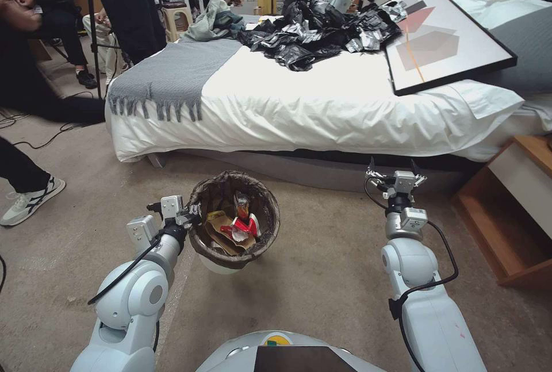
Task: Pick up the trash bin, then pick up the garbage from the floor and place it into the trash bin.
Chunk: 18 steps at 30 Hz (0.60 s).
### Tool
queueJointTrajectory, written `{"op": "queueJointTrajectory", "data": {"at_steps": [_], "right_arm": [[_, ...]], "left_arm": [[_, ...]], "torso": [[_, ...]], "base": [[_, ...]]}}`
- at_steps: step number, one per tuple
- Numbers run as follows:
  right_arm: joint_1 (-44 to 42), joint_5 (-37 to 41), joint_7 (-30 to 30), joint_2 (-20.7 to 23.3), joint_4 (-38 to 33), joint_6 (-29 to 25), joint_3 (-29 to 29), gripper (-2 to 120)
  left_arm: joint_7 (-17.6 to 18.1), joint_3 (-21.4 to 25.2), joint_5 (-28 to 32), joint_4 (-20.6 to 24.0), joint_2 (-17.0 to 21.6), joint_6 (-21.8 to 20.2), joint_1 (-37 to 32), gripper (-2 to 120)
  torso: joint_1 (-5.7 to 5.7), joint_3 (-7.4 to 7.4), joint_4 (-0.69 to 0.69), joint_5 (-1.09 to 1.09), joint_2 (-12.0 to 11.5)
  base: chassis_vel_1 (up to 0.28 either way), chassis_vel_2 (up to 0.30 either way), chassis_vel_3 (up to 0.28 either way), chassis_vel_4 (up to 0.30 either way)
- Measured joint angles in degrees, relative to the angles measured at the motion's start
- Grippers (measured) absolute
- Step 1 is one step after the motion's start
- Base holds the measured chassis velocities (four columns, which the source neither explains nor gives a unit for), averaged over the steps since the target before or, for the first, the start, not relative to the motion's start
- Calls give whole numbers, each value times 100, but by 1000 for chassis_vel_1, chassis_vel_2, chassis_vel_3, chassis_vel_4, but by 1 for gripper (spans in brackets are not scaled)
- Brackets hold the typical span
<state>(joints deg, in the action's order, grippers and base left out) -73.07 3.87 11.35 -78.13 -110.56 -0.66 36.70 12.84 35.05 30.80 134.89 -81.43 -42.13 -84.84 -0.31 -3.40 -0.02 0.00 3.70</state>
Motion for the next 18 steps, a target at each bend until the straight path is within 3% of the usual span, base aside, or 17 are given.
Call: {"op": "queueJointTrajectory", "data": {"at_steps": [18], "right_arm": [[-16,-33,0,-23,25,-3,-4,100]], "left_arm": [[-19,14,5,-42,44,0,28,5]], "torso": [[0,0,0,0,0]], "base": [[10,9,10,10]]}}
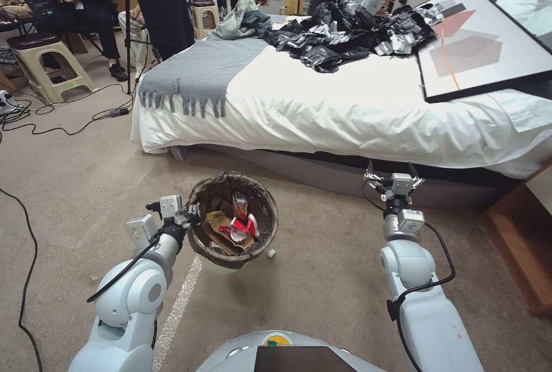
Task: Pick up the trash bin, then pick up the garbage from the floor and place it into the trash bin.
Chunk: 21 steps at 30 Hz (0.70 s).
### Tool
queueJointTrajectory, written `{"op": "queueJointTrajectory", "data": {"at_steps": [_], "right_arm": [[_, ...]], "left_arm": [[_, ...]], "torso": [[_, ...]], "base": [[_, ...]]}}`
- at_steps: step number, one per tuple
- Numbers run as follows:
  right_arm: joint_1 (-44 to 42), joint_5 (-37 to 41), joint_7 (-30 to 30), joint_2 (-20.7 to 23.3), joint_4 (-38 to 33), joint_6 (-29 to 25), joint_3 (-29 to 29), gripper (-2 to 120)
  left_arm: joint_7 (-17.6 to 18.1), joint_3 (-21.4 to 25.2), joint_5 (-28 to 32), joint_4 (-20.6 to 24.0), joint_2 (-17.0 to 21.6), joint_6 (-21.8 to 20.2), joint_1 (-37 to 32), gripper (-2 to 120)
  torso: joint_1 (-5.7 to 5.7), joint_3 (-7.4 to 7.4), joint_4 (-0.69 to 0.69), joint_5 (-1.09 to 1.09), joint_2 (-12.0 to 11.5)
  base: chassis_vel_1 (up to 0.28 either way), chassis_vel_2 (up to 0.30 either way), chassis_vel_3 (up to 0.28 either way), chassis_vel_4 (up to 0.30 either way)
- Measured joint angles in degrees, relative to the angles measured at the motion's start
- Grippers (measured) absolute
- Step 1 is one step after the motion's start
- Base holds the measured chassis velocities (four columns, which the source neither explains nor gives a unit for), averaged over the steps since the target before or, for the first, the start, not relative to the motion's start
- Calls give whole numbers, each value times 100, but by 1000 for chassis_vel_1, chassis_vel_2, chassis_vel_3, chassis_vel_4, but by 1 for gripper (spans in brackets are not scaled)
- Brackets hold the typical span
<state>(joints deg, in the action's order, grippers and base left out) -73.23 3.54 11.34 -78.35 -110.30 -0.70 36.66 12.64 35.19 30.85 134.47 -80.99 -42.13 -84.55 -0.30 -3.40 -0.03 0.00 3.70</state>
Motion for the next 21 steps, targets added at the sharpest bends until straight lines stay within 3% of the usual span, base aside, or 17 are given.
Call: {"op": "queueJointTrajectory", "data": {"at_steps": [21], "right_arm": [[5,-70,-4,-15,89,-36,-50,100]], "left_arm": [[1,58,37,-14,8,0,-17,5]], "torso": [[0,0,0,0,0]], "base": [[46,51,53,49]]}}
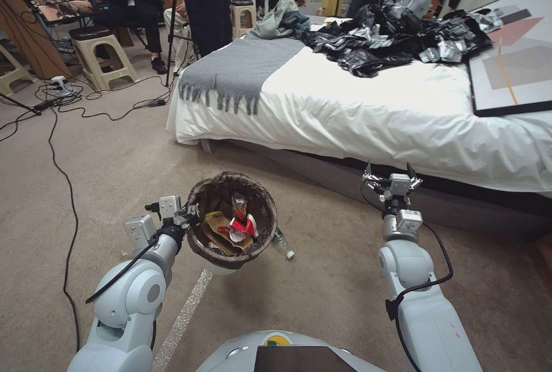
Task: Pick up the trash bin, then pick up the garbage from the floor and place it into the trash bin.
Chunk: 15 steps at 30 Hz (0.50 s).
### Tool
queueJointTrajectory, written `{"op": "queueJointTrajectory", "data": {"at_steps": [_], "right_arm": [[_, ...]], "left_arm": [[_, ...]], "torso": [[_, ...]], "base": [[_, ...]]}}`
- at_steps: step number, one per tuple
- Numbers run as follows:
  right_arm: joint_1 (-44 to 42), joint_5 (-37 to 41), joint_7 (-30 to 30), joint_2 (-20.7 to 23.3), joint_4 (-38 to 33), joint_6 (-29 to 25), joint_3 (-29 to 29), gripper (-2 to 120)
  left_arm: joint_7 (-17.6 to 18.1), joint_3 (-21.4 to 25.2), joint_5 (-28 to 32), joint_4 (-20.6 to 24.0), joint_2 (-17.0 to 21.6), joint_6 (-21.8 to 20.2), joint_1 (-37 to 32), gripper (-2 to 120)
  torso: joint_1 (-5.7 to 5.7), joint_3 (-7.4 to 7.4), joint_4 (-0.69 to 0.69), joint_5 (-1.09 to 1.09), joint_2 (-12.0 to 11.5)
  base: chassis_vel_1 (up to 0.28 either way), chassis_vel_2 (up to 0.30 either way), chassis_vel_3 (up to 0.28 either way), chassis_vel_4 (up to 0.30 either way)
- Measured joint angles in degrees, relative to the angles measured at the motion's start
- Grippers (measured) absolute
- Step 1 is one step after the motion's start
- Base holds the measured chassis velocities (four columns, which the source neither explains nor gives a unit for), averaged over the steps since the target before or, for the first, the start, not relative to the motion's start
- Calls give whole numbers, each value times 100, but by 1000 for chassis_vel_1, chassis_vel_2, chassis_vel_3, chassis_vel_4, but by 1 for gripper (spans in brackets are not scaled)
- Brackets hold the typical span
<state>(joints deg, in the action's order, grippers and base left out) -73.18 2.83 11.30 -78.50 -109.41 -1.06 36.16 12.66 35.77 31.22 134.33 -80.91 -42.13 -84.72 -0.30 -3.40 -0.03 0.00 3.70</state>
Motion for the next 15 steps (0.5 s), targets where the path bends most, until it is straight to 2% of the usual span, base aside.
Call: {"op": "queueJointTrajectory", "data": {"at_steps": [15], "right_arm": [[-35,-7,42,26,22,74,-29,100]], "left_arm": [[-14,2,1,-6,16,0,1,5]], "torso": [[0,0,0,0,0]], "base": [[54,51,50,44]]}}
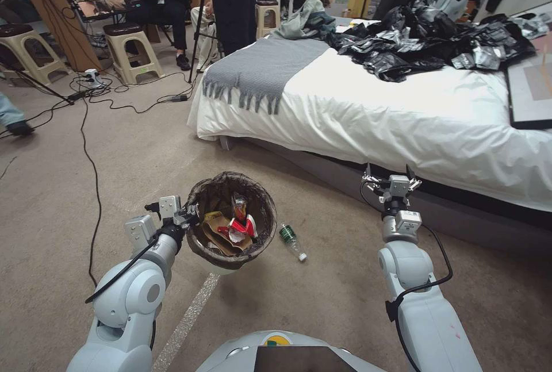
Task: Pick up the trash bin, then pick up the garbage from the floor and place it into the trash bin.
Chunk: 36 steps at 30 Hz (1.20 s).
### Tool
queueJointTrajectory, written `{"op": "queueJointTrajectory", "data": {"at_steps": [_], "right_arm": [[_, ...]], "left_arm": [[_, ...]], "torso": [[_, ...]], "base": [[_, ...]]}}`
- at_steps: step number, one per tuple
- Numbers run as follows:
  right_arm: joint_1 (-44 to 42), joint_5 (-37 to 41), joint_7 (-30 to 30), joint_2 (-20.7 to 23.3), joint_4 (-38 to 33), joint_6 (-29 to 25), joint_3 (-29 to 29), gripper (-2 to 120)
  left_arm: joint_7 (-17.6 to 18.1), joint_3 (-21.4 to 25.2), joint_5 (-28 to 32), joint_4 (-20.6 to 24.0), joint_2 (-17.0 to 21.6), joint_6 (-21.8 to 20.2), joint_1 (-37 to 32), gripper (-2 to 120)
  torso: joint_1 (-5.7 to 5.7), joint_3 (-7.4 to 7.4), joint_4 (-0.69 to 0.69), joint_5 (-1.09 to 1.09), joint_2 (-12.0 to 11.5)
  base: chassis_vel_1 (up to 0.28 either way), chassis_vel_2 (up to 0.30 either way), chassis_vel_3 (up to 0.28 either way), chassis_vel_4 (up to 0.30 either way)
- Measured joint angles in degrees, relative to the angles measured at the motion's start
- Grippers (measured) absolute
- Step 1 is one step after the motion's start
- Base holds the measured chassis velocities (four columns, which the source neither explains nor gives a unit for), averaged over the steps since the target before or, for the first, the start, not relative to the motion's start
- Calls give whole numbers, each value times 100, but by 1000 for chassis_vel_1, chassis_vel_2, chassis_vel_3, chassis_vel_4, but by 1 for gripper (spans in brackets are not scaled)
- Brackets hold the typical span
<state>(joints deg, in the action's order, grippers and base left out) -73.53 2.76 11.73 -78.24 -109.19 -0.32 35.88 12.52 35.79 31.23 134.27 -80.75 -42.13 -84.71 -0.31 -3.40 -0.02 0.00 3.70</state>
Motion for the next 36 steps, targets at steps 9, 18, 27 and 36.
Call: {"op": "queueJointTrajectory", "data": {"at_steps": [9,18,27,36], "right_arm": [[-5,-7,15,5,9,31,-31,100],[-15,-2,30,-5,15,49,-33,100],[-34,125,282,117,-128,629,-156,100],[1308,2961,493,1169,83,4253,-916,100]], "left_arm": [[-9,-6,22,1,-7,0,-5,5],[-15,13,-8,-6,-17,0,-4,5],[-104,69,-159,-2,0,0,-23,5],[-97,99,-179,70,71,0,-64,5]], "torso": [[0,0,-1,0,0],[0,0,0,0,0],[0,0,-3,0,0],[0,0,1,-1,0]], "base": [[5,6,5,5],[58,63,54,64],[7,6,5,5],[0,0,0,0]]}}
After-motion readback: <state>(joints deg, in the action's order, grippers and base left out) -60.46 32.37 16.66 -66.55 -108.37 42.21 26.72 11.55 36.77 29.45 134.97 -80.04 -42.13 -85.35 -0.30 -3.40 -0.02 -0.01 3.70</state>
